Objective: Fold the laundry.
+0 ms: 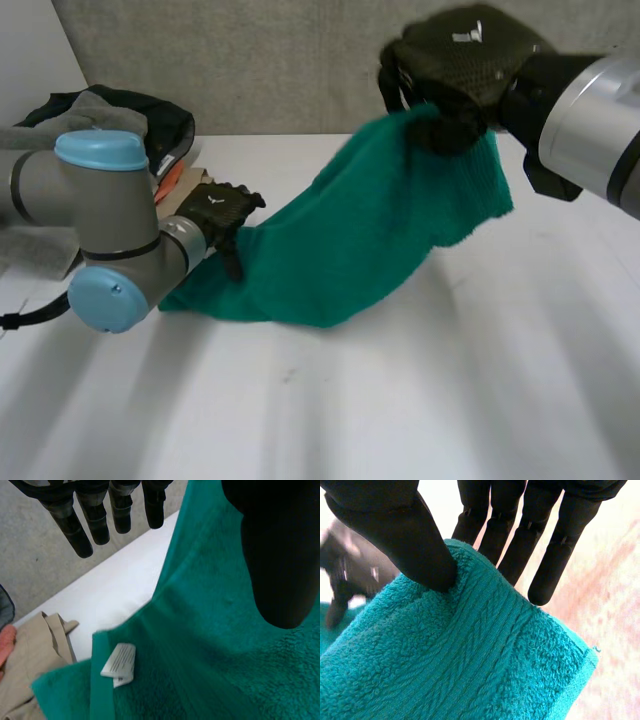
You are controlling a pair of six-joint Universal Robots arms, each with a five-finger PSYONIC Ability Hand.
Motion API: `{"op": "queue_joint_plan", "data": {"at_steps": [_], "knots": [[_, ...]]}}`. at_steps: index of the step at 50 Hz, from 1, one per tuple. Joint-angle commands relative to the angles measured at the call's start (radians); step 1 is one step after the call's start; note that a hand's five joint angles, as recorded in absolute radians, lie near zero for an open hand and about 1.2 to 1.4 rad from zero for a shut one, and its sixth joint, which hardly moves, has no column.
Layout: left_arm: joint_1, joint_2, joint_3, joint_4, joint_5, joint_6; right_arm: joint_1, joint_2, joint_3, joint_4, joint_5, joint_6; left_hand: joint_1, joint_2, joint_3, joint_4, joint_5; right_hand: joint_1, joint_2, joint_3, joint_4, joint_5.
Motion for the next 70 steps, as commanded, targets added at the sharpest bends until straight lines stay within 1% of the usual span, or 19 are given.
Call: {"op": "queue_joint_plan", "data": {"at_steps": [1,7,14,17,18,19,20,21,25,29,35,39,43,46,47,50,51,60,70], "knots": [[-0.002,-0.036,0.03,-0.01,-0.019,-0.006,0.081,-0.093,-0.022,-0.044,-0.017,0.087,-0.028,-0.029,-0.034,-0.022,-0.047,0.292,0.221,0.213,0.202,0.219],[-0.025,-0.055,0.045,-0.033,0.01,-0.03,0.124,-0.118,-0.062,-0.048,-0.021,0.122,-0.028,-0.029,-0.034,-0.022,-0.047,0.292,0.221,0.213,0.202,0.219],[-0.088,-0.053,0.041,-0.109,0.095,-0.118,0.153,-0.074,-0.137,-0.062,-0.004,0.119,-0.028,-0.029,-0.034,-0.022,-0.047,0.292,0.221,0.213,0.202,0.219],[-0.105,-0.044,0.041,-0.149,0.176,-0.188,0.146,-0.031,-0.175,-0.064,0.028,0.104,0.303,0.302,0.297,0.309,0.284,0.292,0.221,0.213,0.202,0.219],[-0.108,-0.041,0.044,-0.158,0.2,-0.2,0.14,-0.018,-0.183,-0.064,0.038,0.099,0.519,0.518,0.514,0.525,0.501,0.292,0.221,0.213,0.202,0.219],[-0.108,-0.041,0.05,-0.172,0.237,-0.231,0.123,0.004,-0.198,-0.065,0.053,0.089,1.01,1.009,1.004,1.016,0.991,0.292,0.221,0.213,0.202,0.219],[-0.105,-0.041,0.059,-0.181,0.253,-0.242,0.112,0.018,-0.206,-0.067,0.061,0.082,1.192,1.191,1.186,1.198,1.173,0.292,0.221,0.213,0.202,0.219],[-0.104,-0.04,0.07,-0.19,0.265,-0.253,0.101,0.029,-0.212,-0.067,0.067,0.076,1.193,1.193,1.188,1.2,1.175,0.292,0.221,0.213,0.202,0.219],[-0.082,-0.035,0.148,-0.261,0.285,-0.299,0.046,0.083,-0.239,-0.084,0.085,0.055,1.193,1.193,1.188,1.2,1.175,0.292,0.221,0.213,0.202,0.219],[-0.039,-0.006,0.263,-0.303,0.245,-0.346,0.012,0.132,-0.269,-0.131,0.107,0.056,1.193,1.193,1.188,1.2,1.175,0.292,0.221,0.213,0.202,0.219],[0.036,0.129,0.442,-0.307,0.045,-0.475,-0.006,0.173,-0.286,-0.264,0.18,0.056,1.193,1.193,1.188,1.2,1.175,0.292,0.221,0.213,0.202,0.219],[0.056,0.229,0.467,-0.303,0.003,-0.489,-0.022,0.17,-0.26,-0.318,0.185,0.069,1.193,1.193,1.188,1.2,1.175,0.292,0.221,0.213,0.202,0.219],[0.056,0.27,0.369,-0.296,0.029,-0.487,-0.014,0.158,-0.201,-0.306,0.148,0.091,1.179,1.178,1.174,1.185,1.161,0.292,0.221,0.213,0.202,0.219],[0.053,0.264,0.286,-0.272,0.067,-0.477,0.009,0.129,-0.16,-0.311,0.11,0.111,0.658,0.657,0.653,0.664,0.64,0.292,0.221,0.213,0.202,0.219],[0.048,0.244,0.233,-0.245,0.096,-0.462,0.026,0.1,-0.143,-0.321,0.079,0.13,0.398,0.397,0.392,0.404,0.379,0.292,0.221,0.213,0.202,0.219],[0.035,0.173,0.156,-0.188,0.139,-0.414,0.044,0.039,-0.128,-0.355,0.027,0.173,0.033,0.032,0.027,0.039,0.014,0.292,0.221,0.213,0.202,0.219],[0.033,0.149,0.143,-0.175,0.147,-0.403,0.047,0.023,-0.128,-0.36,0.021,0.18,-0.007,-0.008,-0.012,0.0,-0.025,0.292,0.221,0.213,0.202,0.219],[-0.001,-0.038,0.128,-0.2,0.227,-0.394,-0.002,0.0,-0.131,-0.387,-0.054,0.331,-0.004,-0.005,-0.01,0.002,-0.023,0.292,0.221,0.213,0.202,0.219],[-0.091,-0.144,0.177,-0.134,0.262,-0.509,0.003,0.009,-0.131,-0.389,-0.117,0.455,0.016,0.015,0.011,0.022,-0.002,0.292,0.221,0.213,0.202,0.219]]}}
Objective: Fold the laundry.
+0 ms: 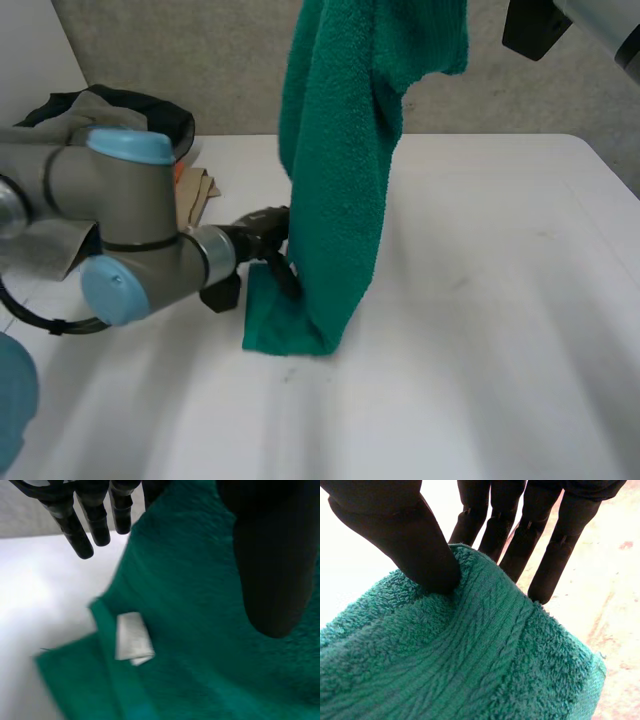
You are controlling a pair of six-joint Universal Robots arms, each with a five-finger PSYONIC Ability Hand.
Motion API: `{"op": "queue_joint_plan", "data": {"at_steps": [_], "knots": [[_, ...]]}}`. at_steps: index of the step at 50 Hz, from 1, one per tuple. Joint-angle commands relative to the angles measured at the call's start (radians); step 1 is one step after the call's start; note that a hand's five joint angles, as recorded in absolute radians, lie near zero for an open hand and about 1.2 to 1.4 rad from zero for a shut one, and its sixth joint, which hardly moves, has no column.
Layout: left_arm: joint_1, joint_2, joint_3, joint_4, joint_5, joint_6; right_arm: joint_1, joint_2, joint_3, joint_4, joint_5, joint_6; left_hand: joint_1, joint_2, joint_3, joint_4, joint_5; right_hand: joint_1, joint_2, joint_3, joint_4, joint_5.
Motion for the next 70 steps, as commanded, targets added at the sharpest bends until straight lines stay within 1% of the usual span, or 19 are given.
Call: {"op": "queue_joint_plan", "data": {"at_steps": [1,3,4,5,6,10,16,22,28,34,37,41,43,45,48,52,60,66,70], "knots": [[-0.066,-0.065,0.045,0.036,0.009,-0.098,0.005,0.006,-0.001,-0.006,-0.028,0.089,0.084,0.083,0.071,0.084,0.072,0.292,0.221,0.207,0.201,0.219],[-0.085,-0.071,0.055,0.025,0.025,-0.124,0.001,0.012,-0.004,-0.012,-0.026,0.105,0.385,0.384,0.372,0.385,0.373,0.292,0.221,0.207,0.201,0.219],[-0.1,-0.071,0.059,0.008,0.047,-0.139,-0.004,0.024,-0.01,-0.022,-0.022,0.109,0.846,0.845,0.833,0.846,0.834,0.292,0.221,0.207,0.201,0.219],[-0.108,-0.068,0.062,-0.002,0.054,-0.144,-0.007,0.034,-0.013,-0.026,-0.017,0.108,1.107,1.106,1.093,1.107,1.094,0.292,0.221,0.207,0.201,0.219],[-0.114,-0.067,0.065,-0.009,0.058,-0.143,-0.012,0.044,-0.016,-0.029,-0.009,0.105,1.188,1.186,1.174,1.187,1.175,0.292,0.221,0.207,0.201,0.219],[-0.094,-0.029,0.081,-0.033,-0.006,-0.133,-0.053,0.092,-0.024,-0.026,0.021,0.054,1.188,1.187,1.175,1.188,1.176,0.292,0.221,0.207,0.201,0.219],[0.012,0.102,0.183,-0.039,-0.236,-0.058,-0.125,0.179,-0.03,0.013,0.073,-0.096,1.188,1.187,1.175,1.188,1.176,0.292,0.221,0.207,0.201,0.219],[0.055,0.195,0.25,-0.05,-0.25,0.087,-0.139,0.261,-0.009,0.088,0.138,-0.246,1.188,1.187,1.175,1.188,1.176,0.292,0.221,0.207,0.201,0.219],[0.038,0.214,0.126,-0.101,-0.261,0.218,-0.114,0.296,0.172,0.119,0.144,-0.4,1.188,1.187,1.175,1.188,1.176,0.292,0.221,0.207,0.201,0.219],[0.03,0.11,-0.03,0.019,-0.325,0.296,-0.101,0.36,0.362,-0.087,0.153,-0.426,1.188,1.187,1.175,1.188,1.176,0.292,0.221,0.207,0.201,0.219],[0.027,0.019,-0.048,0.074,-0.36,0.304,-0.085,0.417,0.419,-0.2,0.178,-0.431,1.057,1.056,1.044,1.057,1.045,0.292,0.221,0.207,0.201,0.219],[0.003,-0.047,-0.033,0.019,-0.383,0.32,-0.072,0.5,0.431,-0.277,0.234,-0.455,0.767,0.766,0.754,0.767,0.755,0.292,0.221,0.207,0.201,0.219],[-0.006,-0.036,-0.027,-0.028,-0.388,0.336,-0.068,0.511,0.428,-0.27,0.253,-0.461,0.67,0.668,0.656,0.669,0.657,0.117,0.045,0.032,0.026,0.044],[-0.008,0.001,-0.019,-0.085,-0.393,0.348,-0.067,0.503,0.428,-0.242,0.27,-0.463,0.508,0.507,0.495,0.508,0.496,-0.314,-0.386,-0.4,-0.406,-0.387],[0.006,0.085,-0.023,-0.108,-0.4,0.351,-0.065,0.465,0.433,-0.205,0.273,-0.452,0.207,0.205,0.193,0.207,0.194,-0.579,-0.651,-0.664,-0.671,-0.652],[0.038,0.197,-0.049,-0.113,-0.39,0.347,-0.073,0.379,0.444,-0.17,0.27,-0.412,0.073,0.072,0.06,0.073,0.061,-0.904,-0.976,-0.99,-0.996,-0.977],[0.113,0.33,-0.105,-0.169,-0.292,0.353,-0.113,0.252,0.439,-0.041,0.271,-0.346,-0.021,-0.022,-0.034,-0.021,-0.033,-0.929,-1.001,-1.015,-1.021,-1.002],[0.188,0.312,-0.093,-0.222,-0.213,0.374,-0.156,0.244,0.375,0.125,0.265,-0.369,0.105,0.104,0.092,0.105,0.093,-0.929,-1.001,-1.015,-1.021,-1.002],[0.233,0.257,-0.054,-0.251,-0.166,0.385,-0.185,0.282,0.313,0.22,0.248,-0.397,0.173,0.171,0.159,0.173,0.16,-0.762,-0.834,-0.848,-0.854,-0.835]]}}
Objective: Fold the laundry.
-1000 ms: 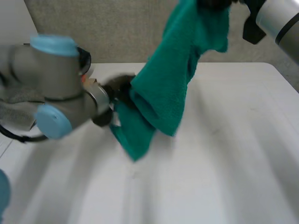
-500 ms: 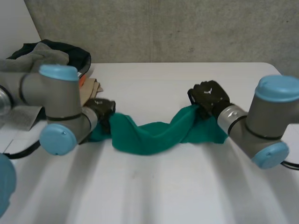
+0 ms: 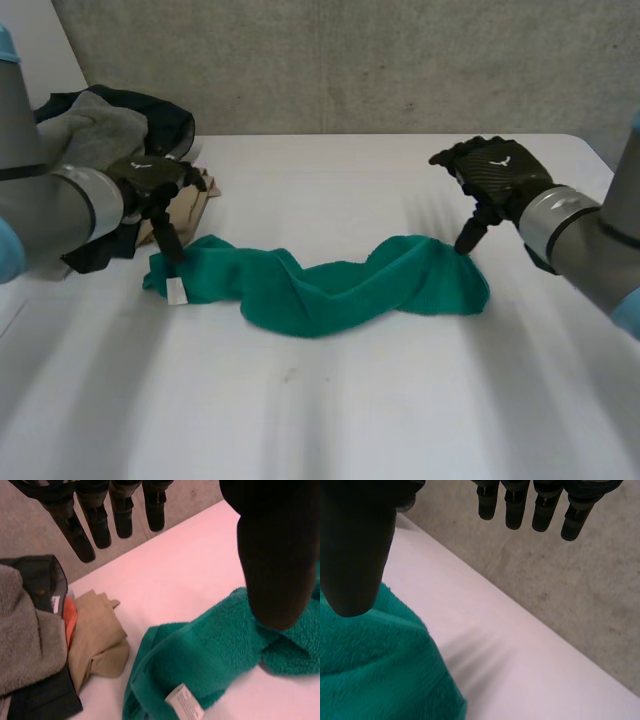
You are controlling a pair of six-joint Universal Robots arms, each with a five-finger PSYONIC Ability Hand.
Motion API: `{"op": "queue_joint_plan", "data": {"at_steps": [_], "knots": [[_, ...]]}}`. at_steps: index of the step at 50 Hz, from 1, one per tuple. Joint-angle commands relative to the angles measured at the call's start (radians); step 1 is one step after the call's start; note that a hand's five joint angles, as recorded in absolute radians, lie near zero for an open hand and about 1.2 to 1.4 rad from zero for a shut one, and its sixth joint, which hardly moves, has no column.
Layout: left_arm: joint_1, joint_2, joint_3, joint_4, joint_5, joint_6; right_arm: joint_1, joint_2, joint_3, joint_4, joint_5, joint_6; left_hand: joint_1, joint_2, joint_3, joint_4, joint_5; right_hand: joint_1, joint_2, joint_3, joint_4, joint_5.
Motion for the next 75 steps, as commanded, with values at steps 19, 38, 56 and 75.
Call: {"op": "queue_joint_plan", "data": {"at_steps": [19,38,56,75], "knots": [[0.066,-0.336,0.2,-0.061,0.124,0.039,-0.074,0.341,-0.252,0.189,-0.167,-0.035,0.338,0.328,0.335,0.329,0.328,0.532,0.551,0.548,0.548,0.539],[-0.002,-0.382,0.476,-0.021,0.078,0.111,-0.02,0.321,-0.366,-0.123,-0.087,0.034,1.133,1.123,1.13,1.124,1.123,1.172,1.192,1.188,1.188,1.179],[-0.04,-0.166,0.582,0.497,-0.034,-0.15,-0.019,0.191,-0.487,-0.551,0.126,0.182,1.133,1.123,1.13,1.124,1.123,1.172,1.192,1.188,1.188,1.179],[-0.023,-0.192,-0.119,0.499,0.107,0.002,-0.12,0.22,-0.007,-0.146,-0.161,-0.046,1.133,1.123,1.13,1.124,1.123,1.172,1.192,1.188,1.188,1.179]]}}
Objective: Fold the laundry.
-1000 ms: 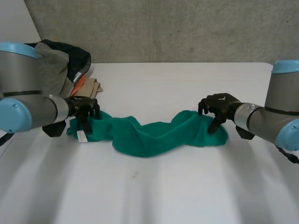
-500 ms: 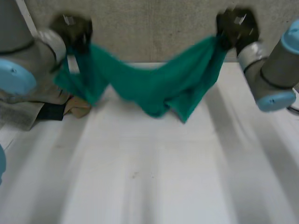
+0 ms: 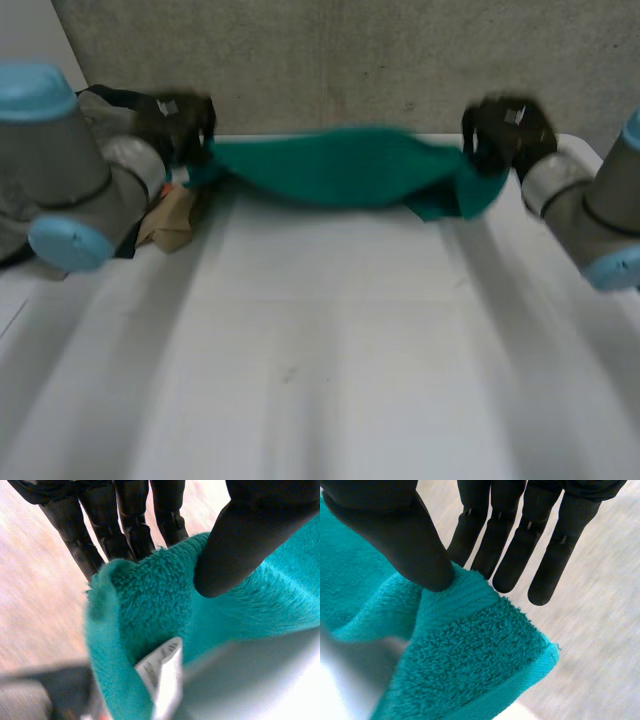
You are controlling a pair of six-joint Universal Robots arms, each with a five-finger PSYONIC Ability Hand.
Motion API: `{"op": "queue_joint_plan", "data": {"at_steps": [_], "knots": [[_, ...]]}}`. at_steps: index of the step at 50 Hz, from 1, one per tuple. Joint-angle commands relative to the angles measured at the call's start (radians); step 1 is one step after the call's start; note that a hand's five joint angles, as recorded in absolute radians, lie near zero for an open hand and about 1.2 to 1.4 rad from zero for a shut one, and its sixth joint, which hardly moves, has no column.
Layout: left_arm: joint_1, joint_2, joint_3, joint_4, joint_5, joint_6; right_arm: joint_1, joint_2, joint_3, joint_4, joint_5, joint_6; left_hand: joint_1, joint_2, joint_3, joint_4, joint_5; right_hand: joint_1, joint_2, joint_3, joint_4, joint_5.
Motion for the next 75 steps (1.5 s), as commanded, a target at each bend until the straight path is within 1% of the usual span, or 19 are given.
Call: {"op": "queue_joint_plan", "data": {"at_steps": [1,3,6,9,10,11,21,25,28,31,36,43,50,53,55,58,66,72,75], "knots": [[0.006,-0.007,-0.216,-0.069,0.065,0.092,-0.037,0.008,0.178,0.184,-0.082,-0.183,0.235,0.2,0.205,0.197,0.237,0.284,0.223,0.211,0.202,0.228],[0.003,0.011,-0.258,-0.125,0.074,0.124,-0.045,-0.001,0.203,0.225,-0.088,-0.239,0.233,0.197,0.203,0.194,0.234,0.284,0.223,0.211,0.202,0.228],[0.001,0.031,-0.272,-0.178,0.074,0.157,-0.051,-0.013,0.208,0.265,-0.087,-0.278,0.04,0.004,0.009,0.001,0.041,0.284,0.223,0.211,0.202,0.228],[0.006,0.058,-0.274,-0.25,0.076,0.188,-0.057,-0.035,0.208,0.296,-0.087,-0.287,-0.371,-0.406,-0.401,-0.409,-0.369,-0.036,-0.097,-0.109,-0.117,-0.091],[0.006,0.074,-0.268,-0.283,0.074,0.202,-0.056,-0.048,0.209,0.302,-0.087,-0.286,-0.593,-0.628,-0.623,-0.631,-0.591,-0.226,-0.287,-0.299,-0.307,-0.281],[0.006,0.082,-0.263,-0.299,0.074,0.208,-0.056,-0.056,0.209,0.305,-0.087,-0.283,-0.627,-0.663,-0.657,-0.665,-0.626,-0.309,-0.37,-0.382,-0.391,-0.364],[0.03,0.145,-0.188,-0.35,0.039,0.179,-0.04,-0.2,0.24,0.304,-0.035,-0.203,-0.71,-0.745,-0.74,-0.748,-0.708,-0.756,-0.817,-0.829,-0.837,-0.811],[0.04,0.148,-0.191,-0.362,0.009,0.126,-0.031,-0.23,0.247,0.308,0.036,-0.188,-0.71,-0.745,-0.74,-0.748,-0.708,-0.888,-0.949,-0.961,-0.969,-0.943],[0.036,0.145,-0.202,-0.369,-0.013,0.093,-0.025,-0.23,0.249,0.313,0.085,-0.189,-0.71,-0.745,-0.74,-0.748,-0.708,-0.897,-0.958,-0.97,-0.979,-0.952],[0.027,0.142,-0.242,-0.368,-0.048,0.072,-0.013,-0.217,0.25,0.322,0.171,-0.185,-0.707,-0.742,-0.737,-0.745,-0.705,-0.912,-0.973,-0.985,-0.993,-0.967],[-0.009,0.148,-0.32,-0.363,-0.12,0.052,-0.008,-0.175,0.249,0.344,0.26,-0.16,-0.71,-0.745,-0.74,-0.748,-0.708,-0.877,-0.937,-0.95,-0.958,-0.932],[-0.042,0.166,-0.403,-0.298,-0.14,0.047,0.002,-0.093,0.235,0.364,0.24,-0.103,-0.71,-0.745,-0.74,-0.748,-0.708,-0.806,-0.867,-0.879,-0.888,-0.862],[-0.049,0.185,-0.457,-0.231,-0.136,0.044,-0.011,0.008,0.188,0.357,0.225,-0.025,-0.704,-0.739,-0.734,-0.742,-0.702,-0.525,-0.585,-0.598,-0.606,-0.58],[-0.052,0.183,-0.472,-0.224,-0.131,0.047,-0.016,0.037,0.165,0.348,0.215,0.006,-0.704,-0.739,-0.734,-0.742,-0.702,-0.132,-0.193,-0.205,-0.214,-0.188],[-0.056,0.176,-0.48,-0.213,-0.133,0.049,-0.016,0.036,0.157,0.345,0.203,0.021,-0.704,-0.739,-0.734,-0.742,-0.702,0.282,0.221,0.209,0.2,0.226],[-0.054,0.168,-0.486,-0.202,-0.134,0.049,-0.013,0.019,0.165,0.337,0.188,0.029,-0.701,-0.736,-0.731,-0.739,-0.699,0.284,0.223,0.211,0.202,0.228],[-0.046,0.163,-0.5,-0.178,-0.13,0.059,-0.01,-0.213,0.24,0.262,0.131,-0.005,-0.672,-0.707,-0.702,-0.71,-0.67,0.284,0.223,0.211,0.202,0.228],[-0.04,0.167,-0.512,-0.175,-0.124,0.099,-0.037,-0.303,0.254,0.259,0.136,-0.124,-0.631,-0.666,-0.661,-0.669,-0.629,0.284,0.223,0.211,0.202,0.228],[-0.031,0.159,-0.529,-0.172,-0.108,0.156,-0.071,-0.332,0.273,0.253,0.137,-0.252,-0.593,-0.628,-0.623,-0.631,-0.591,0.284,0.223,0.211,0.202,0.228]]}}
